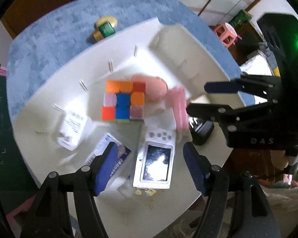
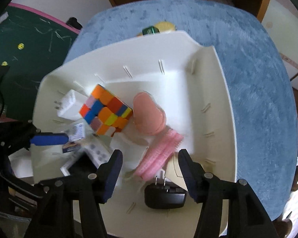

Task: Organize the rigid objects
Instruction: 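Open the left tool over the tray while the right tool releases the pink tape, then raise both open tools away from the tray toward the gold compact and green jar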

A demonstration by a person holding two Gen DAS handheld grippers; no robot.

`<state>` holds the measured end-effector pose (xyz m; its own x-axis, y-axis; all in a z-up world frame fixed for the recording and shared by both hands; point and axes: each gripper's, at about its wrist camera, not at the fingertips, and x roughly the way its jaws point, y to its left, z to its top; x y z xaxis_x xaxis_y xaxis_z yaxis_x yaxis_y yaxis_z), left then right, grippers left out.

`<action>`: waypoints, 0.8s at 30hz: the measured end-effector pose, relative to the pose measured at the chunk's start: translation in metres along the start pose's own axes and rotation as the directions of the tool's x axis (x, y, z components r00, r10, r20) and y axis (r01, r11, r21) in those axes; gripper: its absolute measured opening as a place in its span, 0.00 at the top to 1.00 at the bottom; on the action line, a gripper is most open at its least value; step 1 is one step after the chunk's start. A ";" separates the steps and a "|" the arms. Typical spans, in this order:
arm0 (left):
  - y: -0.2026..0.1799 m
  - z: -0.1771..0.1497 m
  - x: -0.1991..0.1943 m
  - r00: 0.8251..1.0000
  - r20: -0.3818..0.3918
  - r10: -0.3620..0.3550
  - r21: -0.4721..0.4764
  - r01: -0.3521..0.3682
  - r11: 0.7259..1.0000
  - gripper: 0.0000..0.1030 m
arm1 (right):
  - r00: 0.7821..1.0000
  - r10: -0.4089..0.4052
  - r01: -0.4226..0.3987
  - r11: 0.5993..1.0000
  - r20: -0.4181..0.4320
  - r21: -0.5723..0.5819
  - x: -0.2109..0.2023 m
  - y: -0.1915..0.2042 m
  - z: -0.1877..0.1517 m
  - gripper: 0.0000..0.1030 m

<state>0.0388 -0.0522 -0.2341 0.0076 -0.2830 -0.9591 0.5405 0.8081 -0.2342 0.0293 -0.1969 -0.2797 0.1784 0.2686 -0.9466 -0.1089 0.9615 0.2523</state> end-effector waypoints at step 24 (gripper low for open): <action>0.037 0.091 -0.042 0.984 0.169 0.058 -0.157 -0.031 0.987 0.30 | 0.976 0.103 -0.122 0.988 0.192 0.091 -0.073 -0.045 0.078 0.43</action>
<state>0.1347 -0.0576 -0.1882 0.1814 -0.3188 -0.9303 0.4009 0.8878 -0.2261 0.0979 -0.2552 -0.2066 0.3510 0.3723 -0.8592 -0.0402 0.9227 0.3833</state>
